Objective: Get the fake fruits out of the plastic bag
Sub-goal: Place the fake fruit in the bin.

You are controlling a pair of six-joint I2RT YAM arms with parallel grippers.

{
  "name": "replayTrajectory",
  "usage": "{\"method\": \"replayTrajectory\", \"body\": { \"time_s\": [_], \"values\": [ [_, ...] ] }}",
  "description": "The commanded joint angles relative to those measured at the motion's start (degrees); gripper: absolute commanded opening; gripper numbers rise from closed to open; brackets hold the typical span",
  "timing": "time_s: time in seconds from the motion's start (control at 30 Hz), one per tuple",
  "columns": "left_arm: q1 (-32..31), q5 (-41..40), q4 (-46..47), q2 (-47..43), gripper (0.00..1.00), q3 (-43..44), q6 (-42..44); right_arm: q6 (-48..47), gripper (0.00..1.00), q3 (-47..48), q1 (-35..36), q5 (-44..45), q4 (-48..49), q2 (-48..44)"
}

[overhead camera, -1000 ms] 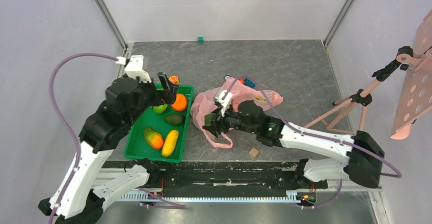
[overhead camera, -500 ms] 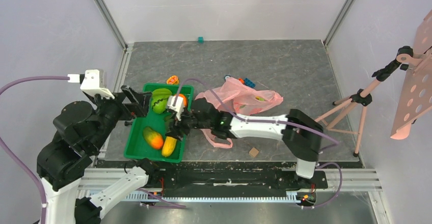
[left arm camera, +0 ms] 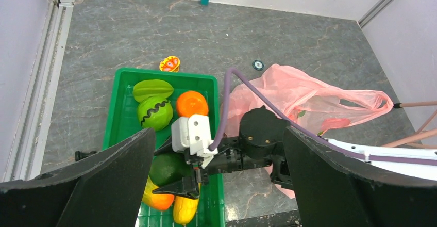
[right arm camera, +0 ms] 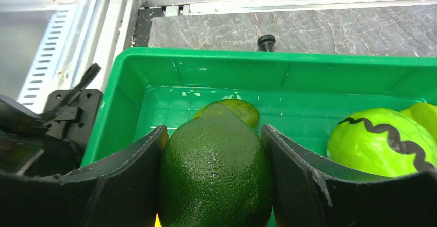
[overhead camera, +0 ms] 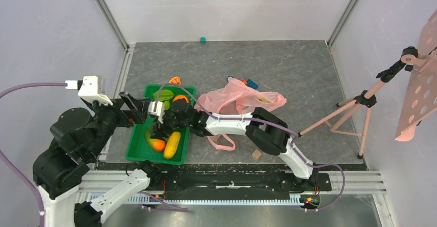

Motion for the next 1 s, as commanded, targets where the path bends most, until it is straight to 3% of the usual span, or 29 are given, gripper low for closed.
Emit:
{"method": "replayTrajectory", "body": {
  "time_s": [0.0,0.4,0.97],
  "values": [
    [0.21,-1.22,-0.11,-0.38,1.00,0.03,1.92,-5.33,0.58,5.22,0.17,-1.94,3.20,3.55],
    [0.21,-2.52,-0.14,-1.08,1.00,-1.31,2.87,-9.15,0.65,13.28,0.08,3.31,1.03,11.95],
    [0.21,-2.87,0.53,-1.33,1.00,-3.37,3.05,-9.62,0.86,13.19,-0.61,6.10,-0.34,13.35]
  ]
}}
